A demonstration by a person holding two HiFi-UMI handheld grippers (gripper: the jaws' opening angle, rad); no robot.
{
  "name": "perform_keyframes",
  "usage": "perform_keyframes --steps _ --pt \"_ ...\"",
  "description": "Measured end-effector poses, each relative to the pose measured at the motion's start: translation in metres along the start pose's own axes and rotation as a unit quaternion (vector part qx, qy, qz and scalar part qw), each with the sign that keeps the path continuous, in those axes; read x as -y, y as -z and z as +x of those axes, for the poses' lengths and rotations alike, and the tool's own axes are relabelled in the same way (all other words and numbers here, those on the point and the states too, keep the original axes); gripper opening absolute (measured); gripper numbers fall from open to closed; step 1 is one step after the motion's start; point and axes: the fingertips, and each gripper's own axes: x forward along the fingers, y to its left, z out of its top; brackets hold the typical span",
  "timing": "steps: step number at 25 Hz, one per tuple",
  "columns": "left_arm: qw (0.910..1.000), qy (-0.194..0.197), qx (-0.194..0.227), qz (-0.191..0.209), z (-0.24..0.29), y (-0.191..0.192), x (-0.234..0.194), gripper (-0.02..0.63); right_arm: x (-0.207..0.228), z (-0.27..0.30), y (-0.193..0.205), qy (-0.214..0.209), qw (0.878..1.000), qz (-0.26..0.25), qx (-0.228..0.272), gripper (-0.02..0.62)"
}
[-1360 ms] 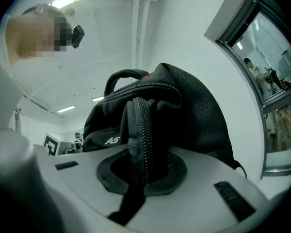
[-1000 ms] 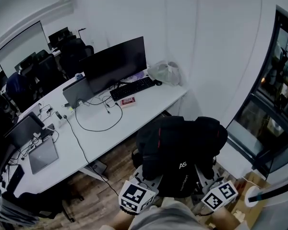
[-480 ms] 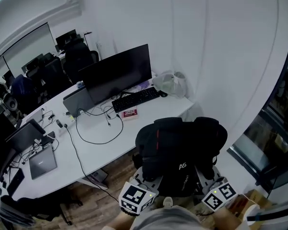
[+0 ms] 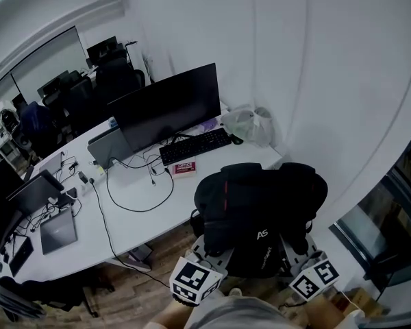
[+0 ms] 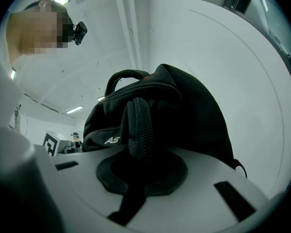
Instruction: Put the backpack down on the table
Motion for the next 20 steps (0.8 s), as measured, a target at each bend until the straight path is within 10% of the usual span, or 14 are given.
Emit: perform_keyframes --steps 20 --pt "0.9997 0.011 -0.002 -0.020 0.074 0.003 -0.131 0.017 0.058 0.138 0.008 0.019 1.000 -0.004 -0.020 0.027"
